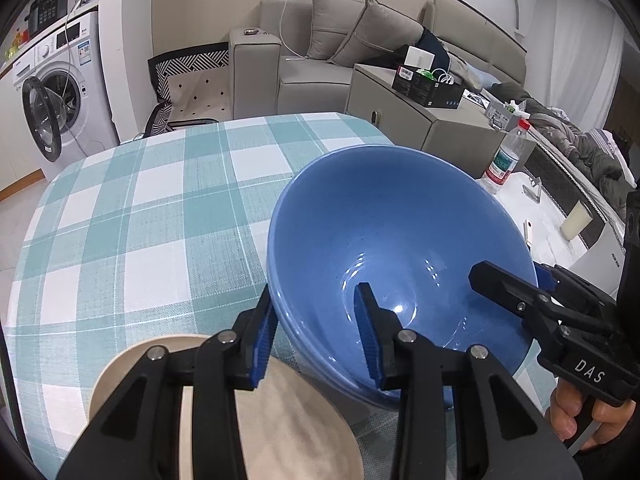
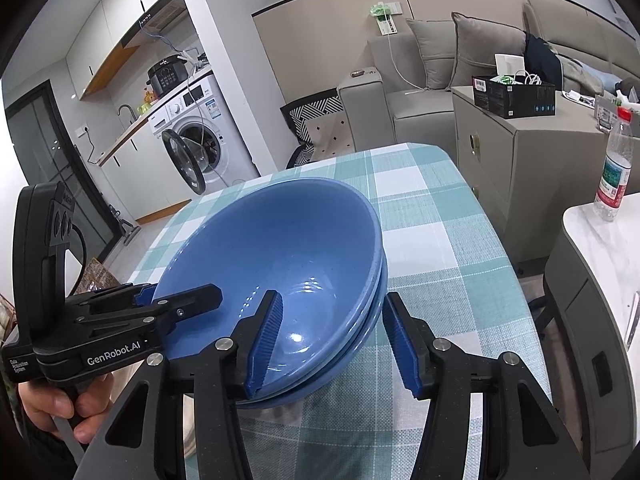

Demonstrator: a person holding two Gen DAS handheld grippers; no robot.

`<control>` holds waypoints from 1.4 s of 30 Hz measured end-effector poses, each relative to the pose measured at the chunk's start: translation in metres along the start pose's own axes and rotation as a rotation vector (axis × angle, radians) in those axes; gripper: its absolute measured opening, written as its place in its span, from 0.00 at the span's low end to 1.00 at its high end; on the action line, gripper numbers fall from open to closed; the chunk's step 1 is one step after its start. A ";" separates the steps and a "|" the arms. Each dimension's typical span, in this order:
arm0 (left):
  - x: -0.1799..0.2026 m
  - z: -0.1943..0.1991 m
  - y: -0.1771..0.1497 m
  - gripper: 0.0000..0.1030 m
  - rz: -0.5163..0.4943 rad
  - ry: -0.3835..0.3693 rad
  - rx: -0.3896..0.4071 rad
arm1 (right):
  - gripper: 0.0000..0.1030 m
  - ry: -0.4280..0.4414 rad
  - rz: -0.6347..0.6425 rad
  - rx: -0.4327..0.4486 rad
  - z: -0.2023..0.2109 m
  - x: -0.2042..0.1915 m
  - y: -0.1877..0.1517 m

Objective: Organize plates and bowls
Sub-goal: 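Close both grippers on opposite rims of the three-bowl stack, then lift the bowl stack with both grippers and carry it over the cream plates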

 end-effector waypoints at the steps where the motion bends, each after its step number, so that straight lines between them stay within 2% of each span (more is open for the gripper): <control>1: 0.000 0.002 0.000 0.36 -0.001 0.000 0.005 | 0.52 0.002 0.001 0.003 0.001 -0.001 0.000; 24: -0.009 0.045 0.004 0.36 0.016 0.026 0.089 | 0.52 0.046 0.047 0.053 0.028 -0.030 0.003; 42: -0.042 0.074 -0.018 0.36 0.064 0.070 0.130 | 0.52 0.101 0.120 0.047 0.029 -0.074 -0.007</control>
Point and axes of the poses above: each gripper's, at about its wrist camera, not at the fingertips, and z roughly against the way its jaws point, x to its right, y to its top, the point moved 2 cm from there along -z, roughly the way its jaws point, and after that the axes turned 3 degrees about x, right-handed, at the moved point
